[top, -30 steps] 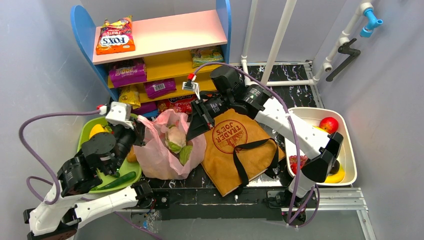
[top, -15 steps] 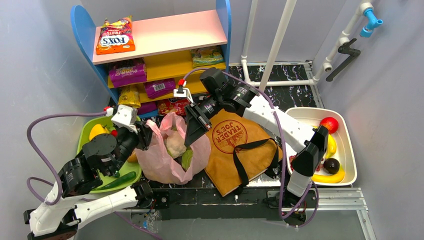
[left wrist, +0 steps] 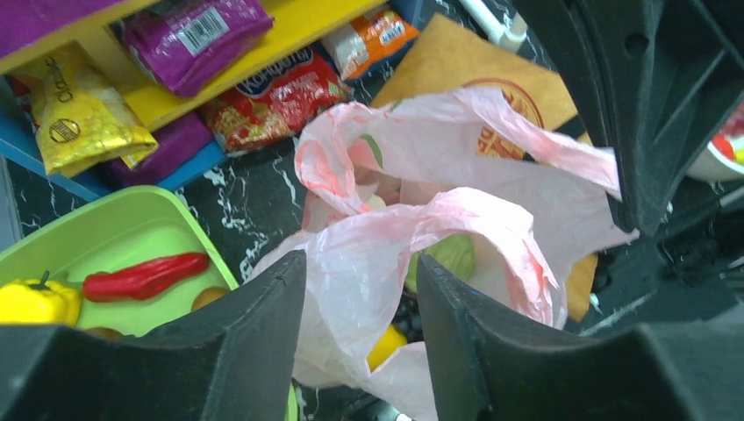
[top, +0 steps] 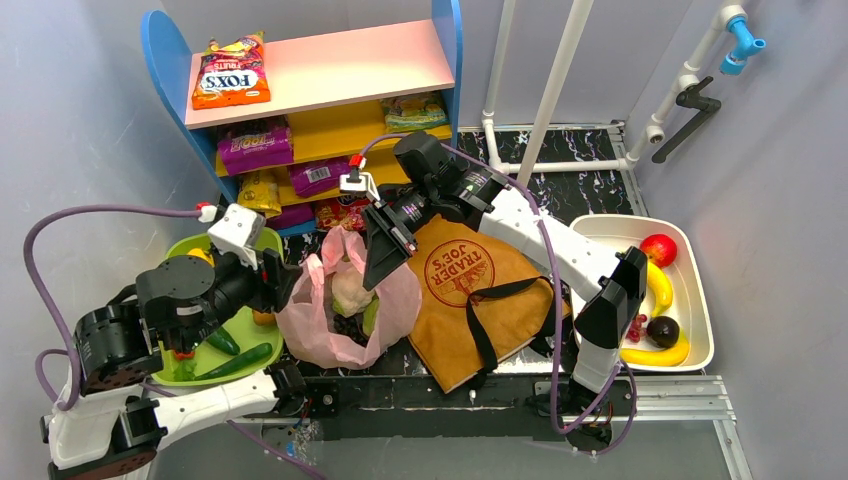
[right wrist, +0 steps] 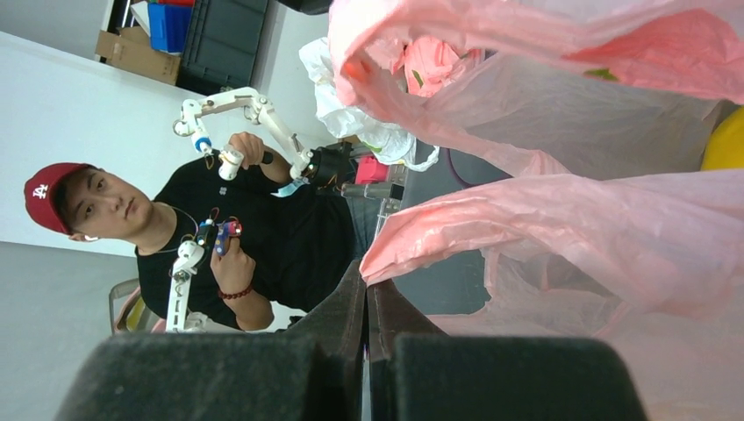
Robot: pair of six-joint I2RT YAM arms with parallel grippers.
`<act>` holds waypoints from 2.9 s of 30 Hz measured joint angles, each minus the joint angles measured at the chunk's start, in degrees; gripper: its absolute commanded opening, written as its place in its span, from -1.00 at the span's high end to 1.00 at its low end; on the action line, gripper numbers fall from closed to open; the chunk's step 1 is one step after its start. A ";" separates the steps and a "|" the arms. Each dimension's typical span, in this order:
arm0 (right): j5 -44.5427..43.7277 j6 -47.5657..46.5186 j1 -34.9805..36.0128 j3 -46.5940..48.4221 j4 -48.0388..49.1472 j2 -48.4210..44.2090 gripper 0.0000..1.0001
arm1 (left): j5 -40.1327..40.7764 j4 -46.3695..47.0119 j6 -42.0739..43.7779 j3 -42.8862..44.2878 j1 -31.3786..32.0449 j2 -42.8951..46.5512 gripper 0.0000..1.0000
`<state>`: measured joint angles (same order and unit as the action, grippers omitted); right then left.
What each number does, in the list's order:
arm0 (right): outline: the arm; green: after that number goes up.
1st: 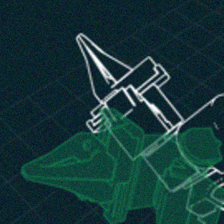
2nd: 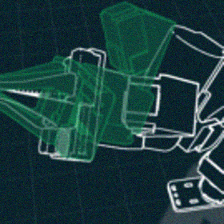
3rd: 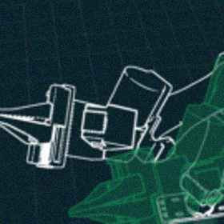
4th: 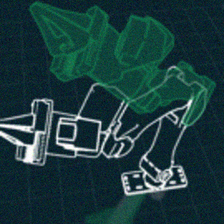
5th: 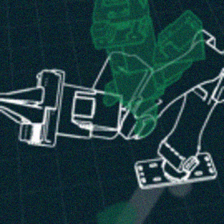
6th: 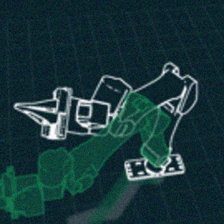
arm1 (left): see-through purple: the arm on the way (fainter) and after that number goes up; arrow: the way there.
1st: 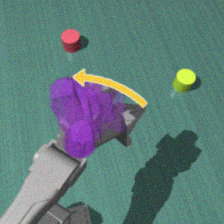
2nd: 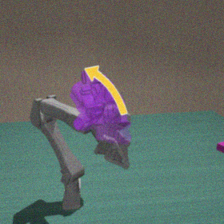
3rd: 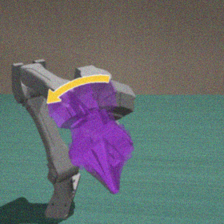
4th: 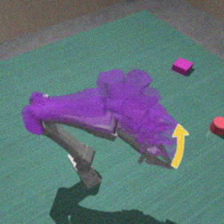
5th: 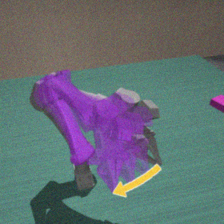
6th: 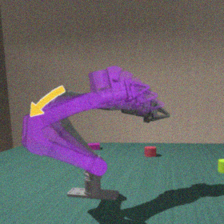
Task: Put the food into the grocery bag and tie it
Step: Tie the grocery bag at the center of the board.
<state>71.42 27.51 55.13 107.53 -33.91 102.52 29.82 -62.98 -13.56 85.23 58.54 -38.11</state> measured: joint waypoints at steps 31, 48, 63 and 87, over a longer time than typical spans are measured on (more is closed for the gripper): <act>-1.03 5.49 0.07 -7.13 4.13 -1.36 0.97 | -19.63 19.63 1.46 -18.84 0.00 2.89 0.11; -3.10 13.35 0.07 -11.96 6.99 -5.03 0.97 | -19.98 33.14 11.06 -28.33 -0.17 4.66 -0.27; -6.12 23.28 0.07 -13.38 9.99 -7.32 0.97 | -23.74 48.87 29.73 -42.84 -0.20 15.41 -0.35; -16.26 23.50 -1.64 -13.33 -0.11 -10.29 0.97 | -26.40 61.31 45.70 -49.68 -0.20 22.18 -0.41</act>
<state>55.16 51.00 53.49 94.19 -34.02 92.23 3.42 -1.67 32.14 35.55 58.35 -15.92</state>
